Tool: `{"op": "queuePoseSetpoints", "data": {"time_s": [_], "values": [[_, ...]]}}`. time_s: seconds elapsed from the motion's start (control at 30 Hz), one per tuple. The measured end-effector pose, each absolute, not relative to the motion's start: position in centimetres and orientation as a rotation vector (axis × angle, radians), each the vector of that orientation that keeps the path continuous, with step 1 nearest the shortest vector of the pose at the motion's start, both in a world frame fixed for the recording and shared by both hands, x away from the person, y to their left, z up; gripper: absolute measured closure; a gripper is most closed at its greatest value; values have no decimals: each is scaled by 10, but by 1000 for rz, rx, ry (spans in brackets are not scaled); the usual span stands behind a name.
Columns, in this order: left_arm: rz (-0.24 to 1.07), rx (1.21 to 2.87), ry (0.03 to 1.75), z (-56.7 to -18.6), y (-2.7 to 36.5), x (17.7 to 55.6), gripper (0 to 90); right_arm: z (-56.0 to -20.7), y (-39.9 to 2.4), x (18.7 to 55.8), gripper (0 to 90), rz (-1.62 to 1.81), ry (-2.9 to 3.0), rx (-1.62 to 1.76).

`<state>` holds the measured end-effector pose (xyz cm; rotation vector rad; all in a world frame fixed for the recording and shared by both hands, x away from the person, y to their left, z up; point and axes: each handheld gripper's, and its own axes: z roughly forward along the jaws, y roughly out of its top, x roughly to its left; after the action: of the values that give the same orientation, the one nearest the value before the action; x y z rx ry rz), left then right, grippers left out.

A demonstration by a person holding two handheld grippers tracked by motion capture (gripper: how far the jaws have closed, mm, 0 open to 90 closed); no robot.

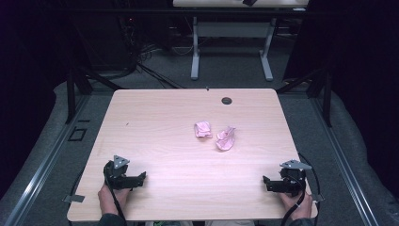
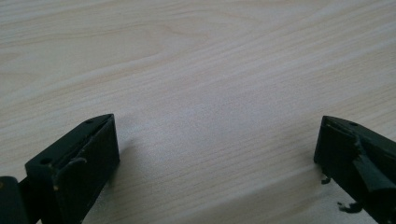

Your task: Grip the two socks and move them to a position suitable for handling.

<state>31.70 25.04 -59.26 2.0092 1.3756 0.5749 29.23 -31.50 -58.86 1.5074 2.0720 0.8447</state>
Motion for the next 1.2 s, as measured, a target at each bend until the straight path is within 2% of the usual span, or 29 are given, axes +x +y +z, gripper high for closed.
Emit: {"op": "queuePoseSetpoints", "data": {"time_s": [0.63, 1.2], "values": [[563, 2026, 1335, -593, 248, 316, 3, -580, -310, 300, 0, 853, 2090, 1468], [564, 2019, 1347, -593, 248, 316, 3, -536, -261, 348, 0, 997, 2272, 1356]]}}
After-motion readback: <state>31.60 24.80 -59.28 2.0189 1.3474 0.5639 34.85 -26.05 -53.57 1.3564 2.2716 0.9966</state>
